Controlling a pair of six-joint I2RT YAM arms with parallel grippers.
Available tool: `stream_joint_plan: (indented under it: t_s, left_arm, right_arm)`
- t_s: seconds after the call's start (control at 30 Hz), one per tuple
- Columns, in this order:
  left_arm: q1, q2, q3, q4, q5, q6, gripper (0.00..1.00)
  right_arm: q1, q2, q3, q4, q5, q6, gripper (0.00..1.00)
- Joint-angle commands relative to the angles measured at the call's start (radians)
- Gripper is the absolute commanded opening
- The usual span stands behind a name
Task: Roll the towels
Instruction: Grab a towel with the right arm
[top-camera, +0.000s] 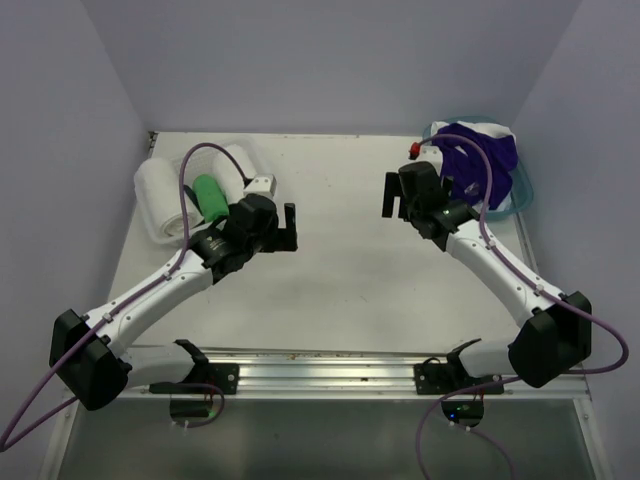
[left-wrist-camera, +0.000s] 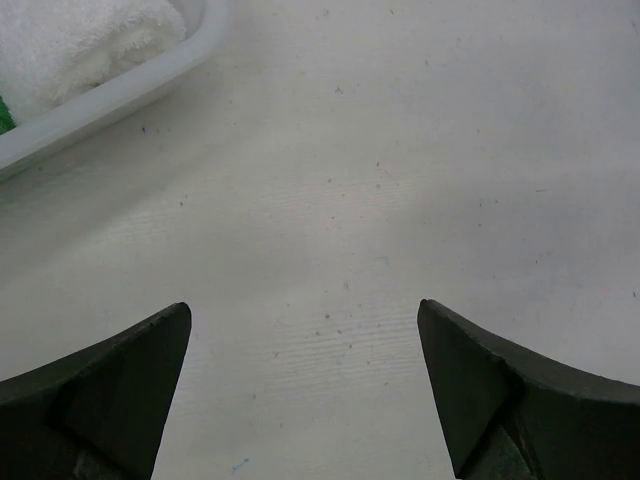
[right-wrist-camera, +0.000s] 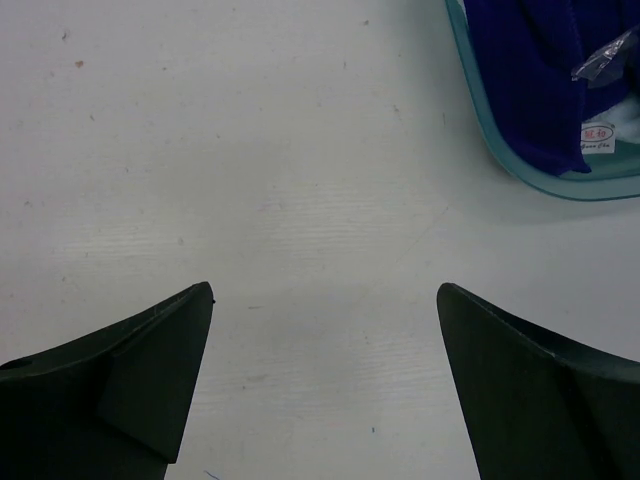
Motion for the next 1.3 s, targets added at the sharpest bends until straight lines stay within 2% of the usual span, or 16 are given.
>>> stream_joint_plan:
  t_s: [0.0,0.37,0.43,0.57,0.67,0.8,0.83,0.87,0.9,1.13,1.23,1.27]
  left_arm:
    - [-0.001,-0.013,0.037,-0.005,-0.001,0.018,1.0]
    - [-0.001,0.001,0.057,-0.043,-0.03,-0.061,1.0]
    - [-0.001,0.008,0.06,-0.049,-0.033,-0.078,1.0]
    - [-0.001,0.01,0.066,-0.063,-0.07,-0.068,1.0]
    - [-0.001,0.005,0.066,-0.057,-0.073,-0.012,1.0]
    - [-0.001,0.016,0.063,-0.068,-0.094,-0.014,1.0]
    - [-0.001,0.019,0.063,-0.066,-0.088,-0.014,1.0]
    - [-0.001,0.022,0.06,-0.065,-0.073,-0.015,1.0]
    - [-0.001,0.022,0.06,-0.062,-0.067,-0.015,1.0]
    - [-0.001,0.027,0.069,-0.077,-0.074,-0.017,1.0]
    - [-0.001,0.012,0.073,-0.091,-0.1,-0.037,1.0]
    - [-0.001,0.004,0.068,-0.088,-0.103,-0.04,1.0]
  right_arm:
    - [-0.003,-0.017,0.001,-0.015,0.015,0.02,0.98]
    - [-0.007,-0.055,-0.027,0.006,0.054,0.031,0.98]
    - [-0.037,-0.044,-0.007,0.014,0.055,0.025,0.98]
    - [-0.233,-0.034,0.029,0.061,-0.116,0.053,0.97]
    - [-0.316,0.014,0.104,0.072,-0.133,0.056,0.94]
    - [-0.416,0.135,0.263,0.063,-0.188,0.089,0.87]
    - [-0.428,0.164,0.295,0.055,-0.202,0.094,0.82]
    - [-0.442,0.237,0.329,0.049,-0.205,0.093,0.72]
    - [-0.445,0.273,0.408,0.04,-0.206,0.086,0.71]
    - [-0.445,0.582,0.775,-0.106,-0.228,-0.009,0.73]
    - [-0.447,0.699,0.901,-0.147,-0.228,-0.018,0.87]
    - [-0.447,0.724,0.93,-0.158,-0.229,-0.021,0.88]
